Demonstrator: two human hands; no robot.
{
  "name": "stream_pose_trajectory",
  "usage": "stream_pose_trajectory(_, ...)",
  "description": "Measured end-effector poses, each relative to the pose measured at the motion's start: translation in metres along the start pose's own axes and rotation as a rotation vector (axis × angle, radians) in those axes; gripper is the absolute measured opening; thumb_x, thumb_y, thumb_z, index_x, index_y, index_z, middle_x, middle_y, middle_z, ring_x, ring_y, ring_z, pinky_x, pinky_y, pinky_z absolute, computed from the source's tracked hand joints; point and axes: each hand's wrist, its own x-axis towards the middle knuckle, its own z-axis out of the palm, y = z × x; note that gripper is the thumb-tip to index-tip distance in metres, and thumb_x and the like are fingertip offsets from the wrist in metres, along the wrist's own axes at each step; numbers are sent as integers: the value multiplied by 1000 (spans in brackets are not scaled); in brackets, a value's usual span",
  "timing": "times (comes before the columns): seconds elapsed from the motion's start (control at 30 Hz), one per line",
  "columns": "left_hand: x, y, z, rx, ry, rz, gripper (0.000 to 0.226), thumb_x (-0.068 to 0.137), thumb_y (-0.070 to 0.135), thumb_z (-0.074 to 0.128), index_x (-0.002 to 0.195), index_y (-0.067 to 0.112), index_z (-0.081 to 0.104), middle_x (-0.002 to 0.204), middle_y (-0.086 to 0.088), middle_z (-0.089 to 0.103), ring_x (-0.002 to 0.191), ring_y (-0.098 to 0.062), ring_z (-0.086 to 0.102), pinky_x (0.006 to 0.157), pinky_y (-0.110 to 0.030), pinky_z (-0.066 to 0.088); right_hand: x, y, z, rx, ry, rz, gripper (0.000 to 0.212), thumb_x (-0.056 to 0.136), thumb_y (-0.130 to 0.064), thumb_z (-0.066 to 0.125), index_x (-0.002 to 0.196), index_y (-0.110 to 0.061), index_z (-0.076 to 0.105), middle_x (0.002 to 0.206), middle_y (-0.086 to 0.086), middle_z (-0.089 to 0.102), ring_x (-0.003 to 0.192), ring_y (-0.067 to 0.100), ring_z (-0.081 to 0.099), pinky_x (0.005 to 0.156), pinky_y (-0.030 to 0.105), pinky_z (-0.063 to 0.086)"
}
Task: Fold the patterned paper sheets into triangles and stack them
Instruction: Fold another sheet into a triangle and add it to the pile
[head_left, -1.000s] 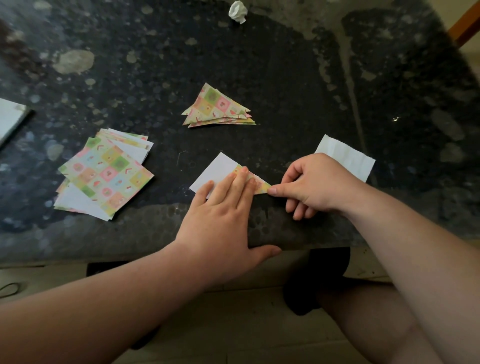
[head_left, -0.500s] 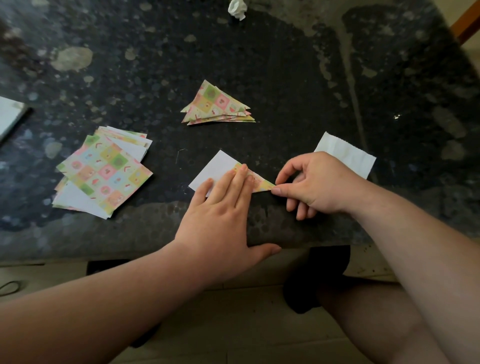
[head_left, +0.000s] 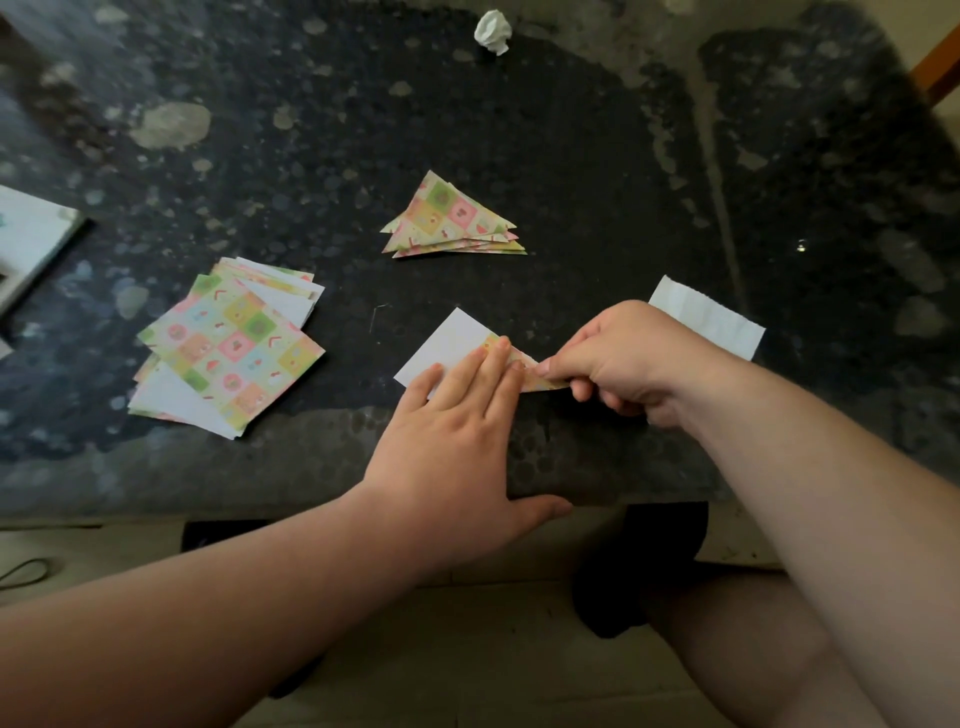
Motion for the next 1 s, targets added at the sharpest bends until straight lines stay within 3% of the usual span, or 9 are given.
stream_pose_trajectory(0.1,1,0,1,-13,-1,1,118,78,94,29,161,22,-13,168,3,-24,153,-13,-24,126,-42,-9,3,-1,0,38,-19,40,28,87,-26,80,97,1,78,46,-2,53,34,9,34,41,19,29)
stream_pose_trajectory(0.37,1,-5,1,-70,32,26,117,80,90,37,162,21,-10,170,3,-16,155,-13,-17,127,-41,-6,12,-13,10,-27,16,-25,19,89,-22,78,88,-4,78,47,0,57,37,13,39,45,24,33)
stream_pose_trajectory(0.73,0,-10,4,-55,15,49,114,84,88,33,162,18,-13,169,1,-19,155,-15,-20,127,-43,-6,19,-11,13,-88,55,-81,19,87,-26,81,79,-10,77,50,2,58,57,22,50,52,31,41)
stream_pose_trajectory(1.0,1,-7,2,-23,2,38,114,84,87,32,162,16,-11,169,0,-20,155,-16,-19,127,-43,-5,18,-10,12,-82,57,-87,21,87,-26,81,77,-9,76,54,6,56,49,21,45,51,32,38)
